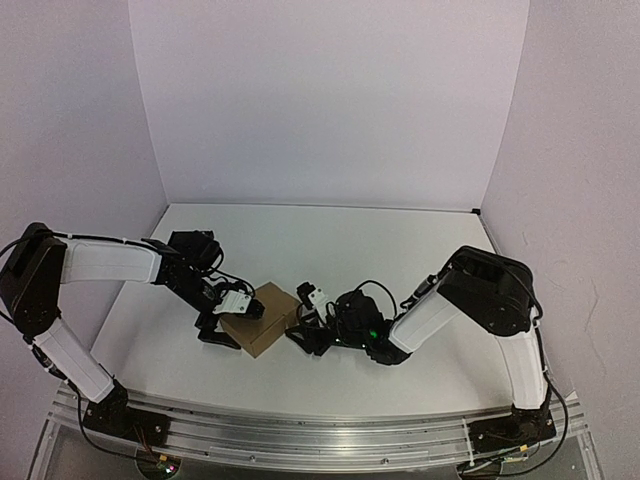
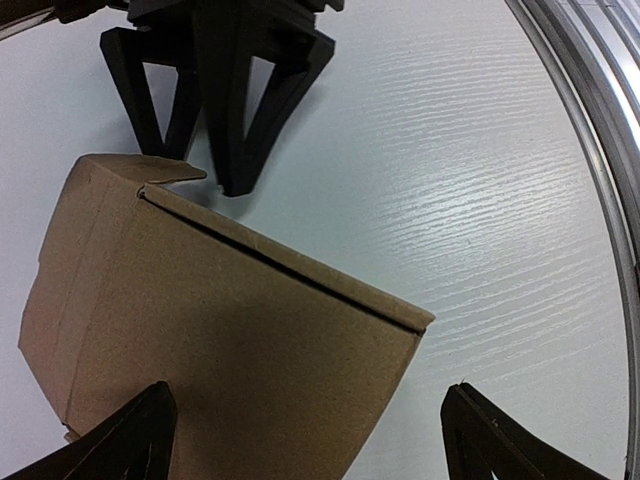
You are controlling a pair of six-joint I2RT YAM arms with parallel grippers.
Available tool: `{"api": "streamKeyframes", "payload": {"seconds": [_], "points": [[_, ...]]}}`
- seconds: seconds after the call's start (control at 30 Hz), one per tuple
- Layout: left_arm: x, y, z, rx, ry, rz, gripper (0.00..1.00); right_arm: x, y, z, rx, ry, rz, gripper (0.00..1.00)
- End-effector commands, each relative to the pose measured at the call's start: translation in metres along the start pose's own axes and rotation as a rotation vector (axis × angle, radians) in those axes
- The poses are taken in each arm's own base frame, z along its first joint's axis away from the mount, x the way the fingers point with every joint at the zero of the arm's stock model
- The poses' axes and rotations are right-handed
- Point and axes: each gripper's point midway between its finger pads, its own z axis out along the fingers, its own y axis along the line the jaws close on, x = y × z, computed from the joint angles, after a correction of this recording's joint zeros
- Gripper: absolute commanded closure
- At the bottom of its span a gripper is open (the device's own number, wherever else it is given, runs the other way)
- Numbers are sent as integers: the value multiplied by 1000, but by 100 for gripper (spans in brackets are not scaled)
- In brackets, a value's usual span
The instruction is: Fold the paper box
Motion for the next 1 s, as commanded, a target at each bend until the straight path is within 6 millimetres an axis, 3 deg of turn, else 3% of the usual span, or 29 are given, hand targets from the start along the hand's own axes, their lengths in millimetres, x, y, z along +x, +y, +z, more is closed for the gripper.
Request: {"api": "streamKeyframes", "payload": {"seconds": [0.0,0.4,0.73,0.97], "points": [[12,-29,6,97,23,-32,6,-27,-26,1,154,-81,-51,51],[11,-32,7,94,10,-8,10,-33,-12,17,75,-88,-36,54],[13,-30,9,85,15,-5,10,-11,11,-6,-3,69,-105,62],[12,-28,8,82,14,-3,10,-3,15,-10,-30,117,-127,61]]}}
